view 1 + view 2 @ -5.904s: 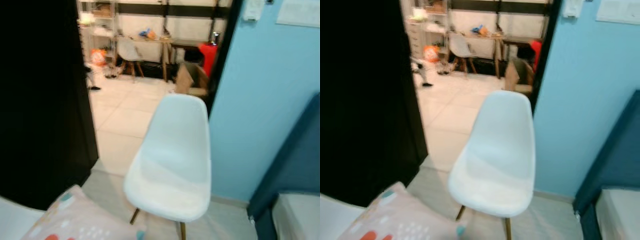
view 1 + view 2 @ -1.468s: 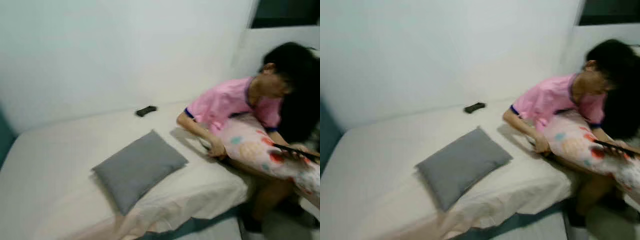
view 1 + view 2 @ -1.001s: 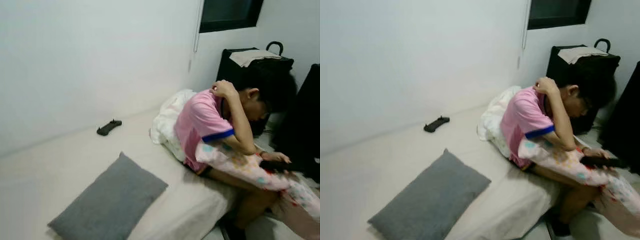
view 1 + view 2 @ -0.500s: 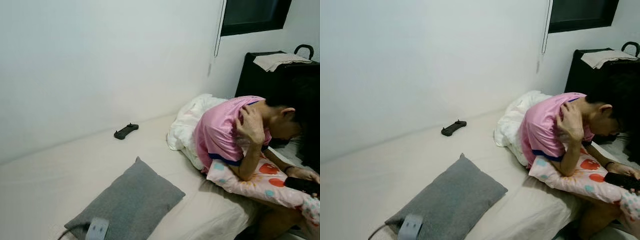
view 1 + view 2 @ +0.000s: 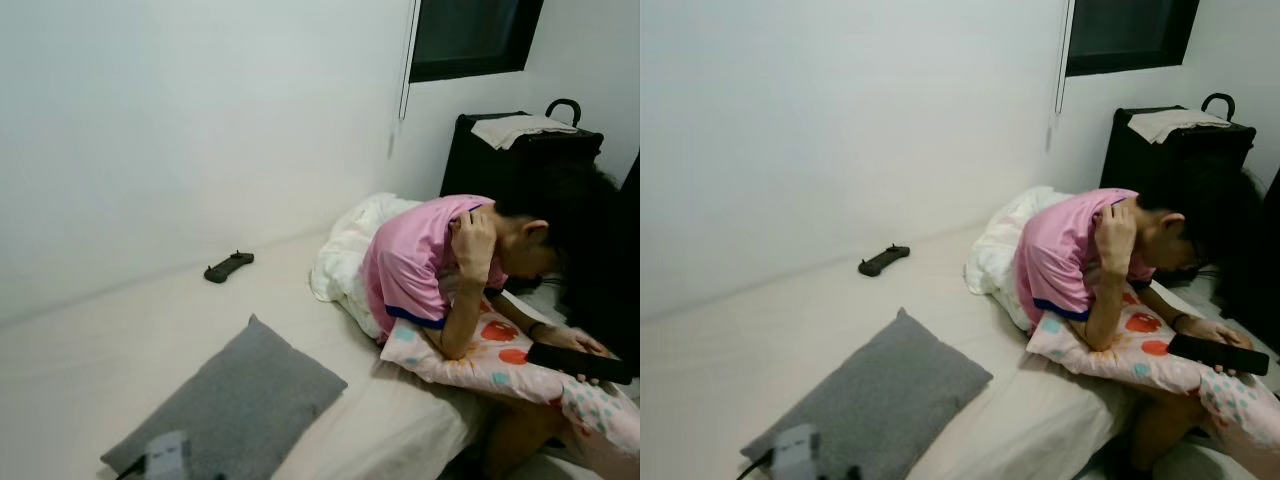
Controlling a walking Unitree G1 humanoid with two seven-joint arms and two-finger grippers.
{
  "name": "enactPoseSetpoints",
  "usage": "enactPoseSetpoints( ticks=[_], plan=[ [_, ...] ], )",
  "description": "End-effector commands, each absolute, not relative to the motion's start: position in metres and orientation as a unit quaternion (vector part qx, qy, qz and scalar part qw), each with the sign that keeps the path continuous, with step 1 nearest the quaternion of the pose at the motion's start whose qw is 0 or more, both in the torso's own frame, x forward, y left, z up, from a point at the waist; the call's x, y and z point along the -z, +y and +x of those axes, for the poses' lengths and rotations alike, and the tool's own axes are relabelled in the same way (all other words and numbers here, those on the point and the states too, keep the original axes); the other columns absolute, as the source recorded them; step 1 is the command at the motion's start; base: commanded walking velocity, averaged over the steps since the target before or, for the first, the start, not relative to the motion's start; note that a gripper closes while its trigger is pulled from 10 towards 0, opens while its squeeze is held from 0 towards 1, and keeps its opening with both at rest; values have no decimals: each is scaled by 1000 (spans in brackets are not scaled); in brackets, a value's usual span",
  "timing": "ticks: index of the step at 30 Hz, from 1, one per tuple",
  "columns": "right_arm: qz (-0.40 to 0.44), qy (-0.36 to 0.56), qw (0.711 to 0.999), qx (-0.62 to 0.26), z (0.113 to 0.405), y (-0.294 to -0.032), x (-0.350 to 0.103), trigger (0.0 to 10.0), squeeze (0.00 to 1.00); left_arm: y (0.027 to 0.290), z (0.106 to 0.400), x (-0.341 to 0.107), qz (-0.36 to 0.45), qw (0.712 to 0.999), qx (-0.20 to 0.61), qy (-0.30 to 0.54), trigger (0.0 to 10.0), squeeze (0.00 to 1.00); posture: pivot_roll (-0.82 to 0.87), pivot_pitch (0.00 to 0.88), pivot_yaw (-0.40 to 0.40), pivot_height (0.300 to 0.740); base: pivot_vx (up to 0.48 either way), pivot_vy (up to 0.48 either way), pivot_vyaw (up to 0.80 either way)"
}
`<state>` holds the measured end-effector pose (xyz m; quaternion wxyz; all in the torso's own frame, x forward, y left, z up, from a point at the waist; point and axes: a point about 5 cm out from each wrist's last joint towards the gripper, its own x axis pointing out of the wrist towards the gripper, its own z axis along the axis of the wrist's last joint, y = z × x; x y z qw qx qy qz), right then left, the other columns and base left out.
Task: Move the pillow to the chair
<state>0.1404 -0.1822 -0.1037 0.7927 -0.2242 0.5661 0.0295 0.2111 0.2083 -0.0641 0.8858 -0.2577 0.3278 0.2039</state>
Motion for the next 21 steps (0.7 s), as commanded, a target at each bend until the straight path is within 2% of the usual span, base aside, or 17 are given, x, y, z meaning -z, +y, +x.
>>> enactPoseSetpoints(
  ticks=[1, 2, 10, 12, 13, 14, 15, 21],
  plan=[
    [-205, 582, 785, -59, 130, -167, 109, 10000, 0, 221, 210, 62, -283, 873, -247, 312, 10000, 0, -107, 26, -3, 635, 0, 0, 0],
    [-209, 583, 783, -57, 130, -174, 108, 10000, 0, 240, 208, 59, -330, 849, -299, 285, 10000, 0, -105, 27, -5, 625, 0, 0, 0],
    [-211, 584, 782, -56, 129, -176, 108, 10000, 0, 254, 209, 54, -377, 838, -308, 246, 10000, 0, -107, 41, 1, 600, 0, 0, 0],
    [-211, 584, 782, -55, 129, -179, 108, 10000, 0, 254, 211, 52, -404, 833, -300, 230, 10000, 0, -109, 46, 2, 590, 0, 0, 0],
    [-211, 585, 781, -54, 129, -181, 108, 10000, 0, 250, 218, 49, -456, 822, -277, 197, 10000, 0, -116, 61, 5, 580, 0, 0, 0],
    [-211, 585, 781, -54, 129, -181, 108, 10000, 0, 250, 218, 49, -456, 822, -277, 197, 10000, 0, -116, 61, 5, 580, 0, 0, 0],
    [-211, 586, 781, -52, 129, -183, 108, 10000, 0, 245, 224, 45, -505, 811, -250, 160, 10000, 0, -116, 61, 5, 570, 0, 0, 0],
    [-212, 589, 778, -51, 127, -187, 108, 10000, 0, 240, 240, 30, -579, 792, -181, 73, 10000, 0, -124, 79, 4, 545, 0, 0, 0]
  ],
)
